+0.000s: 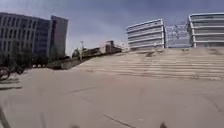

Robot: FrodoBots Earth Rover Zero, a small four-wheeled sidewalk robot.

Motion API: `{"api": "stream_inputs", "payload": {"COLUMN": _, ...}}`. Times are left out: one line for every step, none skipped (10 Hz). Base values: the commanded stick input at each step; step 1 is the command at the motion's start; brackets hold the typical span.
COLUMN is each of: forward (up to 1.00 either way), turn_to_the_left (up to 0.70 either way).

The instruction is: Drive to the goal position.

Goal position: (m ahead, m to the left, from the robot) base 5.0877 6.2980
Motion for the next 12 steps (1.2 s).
{"api": "stream_inputs", "payload": {"forward": 1.00, "turn_to_the_left": 0.00}}
{"api": "stream_inputs", "payload": {"forward": 1.00, "turn_to_the_left": 0.00}}
{"api": "stream_inputs", "payload": {"forward": 1.00, "turn_to_the_left": 0.00}}
{"api": "stream_inputs", "payload": {"forward": 1.00, "turn_to_the_left": 0.00}}
{"api": "stream_inputs", "payload": {"forward": 1.00, "turn_to_the_left": 0.00}}
{"api": "stream_inputs", "payload": {"forward": 1.00, "turn_to_the_left": 0.00}}
{"api": "stream_inputs", "payload": {"forward": 1.00, "turn_to_the_left": 0.00}}
{"api": "stream_inputs", "payload": {"forward": 1.00, "turn_to_the_left": 0.00}}
{"api": "stream_inputs", "payload": {"forward": 1.00, "turn_to_the_left": 0.00}}
{"api": "stream_inputs", "payload": {"forward": 1.00, "turn_to_the_left": 0.00}}
{"api": "stream_inputs", "payload": {"forward": 1.00, "turn_to_the_left": 0.00}}
{"api": "stream_inputs", "payload": {"forward": 1.00, "turn_to_the_left": 0.00}}
